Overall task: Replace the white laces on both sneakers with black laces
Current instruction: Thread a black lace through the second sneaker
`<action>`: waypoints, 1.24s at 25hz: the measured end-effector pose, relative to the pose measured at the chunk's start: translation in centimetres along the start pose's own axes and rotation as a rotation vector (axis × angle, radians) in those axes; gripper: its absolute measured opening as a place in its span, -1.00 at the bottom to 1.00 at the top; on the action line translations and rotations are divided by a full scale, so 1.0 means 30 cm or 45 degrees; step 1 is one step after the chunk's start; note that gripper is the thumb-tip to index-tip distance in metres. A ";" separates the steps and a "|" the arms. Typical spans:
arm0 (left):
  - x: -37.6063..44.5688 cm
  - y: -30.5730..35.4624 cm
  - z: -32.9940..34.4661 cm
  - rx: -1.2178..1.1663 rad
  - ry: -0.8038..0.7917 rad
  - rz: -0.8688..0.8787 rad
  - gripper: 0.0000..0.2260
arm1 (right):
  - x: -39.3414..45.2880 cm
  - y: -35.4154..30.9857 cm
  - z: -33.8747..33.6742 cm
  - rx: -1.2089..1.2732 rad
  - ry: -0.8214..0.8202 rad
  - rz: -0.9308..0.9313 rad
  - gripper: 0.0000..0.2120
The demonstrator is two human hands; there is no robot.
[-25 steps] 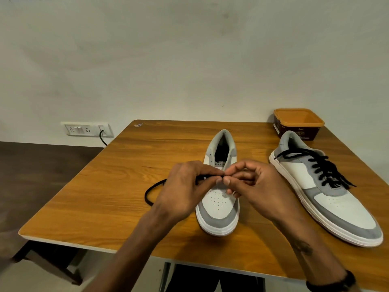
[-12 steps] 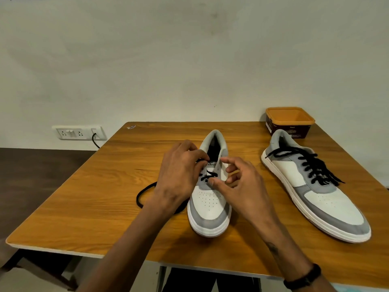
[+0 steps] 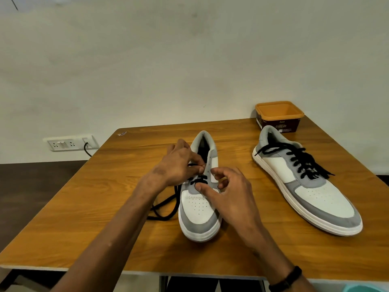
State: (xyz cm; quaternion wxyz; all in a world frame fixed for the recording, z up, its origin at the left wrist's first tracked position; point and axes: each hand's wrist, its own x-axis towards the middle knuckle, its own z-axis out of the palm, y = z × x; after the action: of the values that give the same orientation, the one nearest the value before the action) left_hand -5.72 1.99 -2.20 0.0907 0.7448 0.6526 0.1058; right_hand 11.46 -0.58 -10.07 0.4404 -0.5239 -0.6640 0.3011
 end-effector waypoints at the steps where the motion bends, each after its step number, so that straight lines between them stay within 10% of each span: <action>1: -0.003 -0.006 0.004 -0.059 -0.010 0.009 -0.90 | 0.000 0.002 -0.002 0.006 0.002 -0.001 -0.35; 10: -0.047 -0.017 0.089 -0.036 0.500 -0.060 -0.80 | 0.007 0.010 -0.002 -0.028 -0.022 -0.057 -0.44; 20: -0.110 -0.032 0.091 -0.163 0.119 0.063 -0.71 | 0.045 0.011 -0.011 0.023 0.056 -0.134 -0.96; 27: -0.133 -0.031 0.114 -0.161 0.242 -0.021 -0.37 | 0.078 -0.059 -0.122 0.922 0.137 0.191 -0.90; 31: -0.136 -0.027 0.115 -0.155 0.230 -0.056 -0.36 | 0.134 -0.145 -0.269 1.157 0.304 -0.087 -0.89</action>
State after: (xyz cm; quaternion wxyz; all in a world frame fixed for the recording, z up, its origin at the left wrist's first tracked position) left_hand -6.05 -1.94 -5.91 0.0787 0.7109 0.6666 0.2099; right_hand 16.61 1.62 -1.77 0.7080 -0.2867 -0.4265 0.4844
